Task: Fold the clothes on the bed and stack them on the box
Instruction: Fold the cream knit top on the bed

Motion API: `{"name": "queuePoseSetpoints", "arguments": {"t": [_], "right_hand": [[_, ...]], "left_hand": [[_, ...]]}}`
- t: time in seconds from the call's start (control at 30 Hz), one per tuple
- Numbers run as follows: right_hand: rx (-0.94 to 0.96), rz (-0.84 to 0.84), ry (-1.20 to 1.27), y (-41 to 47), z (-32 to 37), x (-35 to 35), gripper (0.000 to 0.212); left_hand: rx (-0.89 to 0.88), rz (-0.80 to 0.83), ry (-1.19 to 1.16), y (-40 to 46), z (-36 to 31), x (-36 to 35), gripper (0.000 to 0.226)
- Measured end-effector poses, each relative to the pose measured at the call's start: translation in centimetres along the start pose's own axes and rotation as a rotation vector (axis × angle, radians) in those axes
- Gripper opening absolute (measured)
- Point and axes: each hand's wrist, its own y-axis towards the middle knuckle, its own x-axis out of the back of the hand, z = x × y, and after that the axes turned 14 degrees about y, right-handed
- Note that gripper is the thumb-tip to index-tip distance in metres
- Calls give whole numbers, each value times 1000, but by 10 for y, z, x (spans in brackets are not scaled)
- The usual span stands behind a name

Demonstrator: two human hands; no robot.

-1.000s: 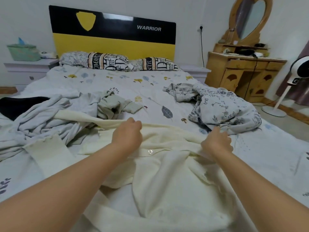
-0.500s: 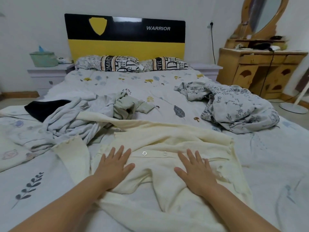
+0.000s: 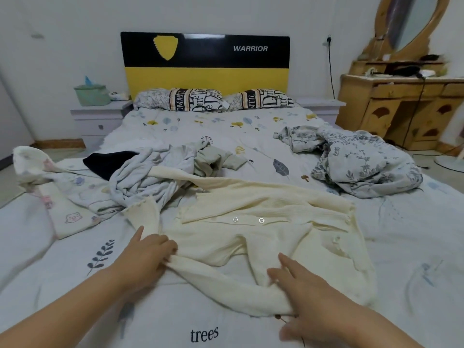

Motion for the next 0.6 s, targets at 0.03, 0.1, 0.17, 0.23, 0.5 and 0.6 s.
{"name": "queuePoseSetpoints", "arguments": {"t": [0.03, 0.1, 0.17, 0.23, 0.5, 0.6], "right_hand": [[2, -31, -27, -1, -3, -4, 85], [-12, -124, -79, 0, -7, -9, 67], [-33, -188, -143, -3, -9, -11, 40], [-43, -237, -202, -8, -12, -10, 15], [-173, -182, -193, -46, -24, 29, 21], [-243, -53, -190, -62, -24, 30, 25]], "left_hand": [[-20, -46, 50, 0, 0, -3, 61], [-49, -163, 147, 4, -1, -9, 64], [-64, -180, 146, 6, -3, -6, 43], [-87, -202, 151, 3, -3, 4, 18], [-136, 255, -15, -33, -23, 75, 19], [-192, 566, -40, -53, -44, 96, 13]]}}
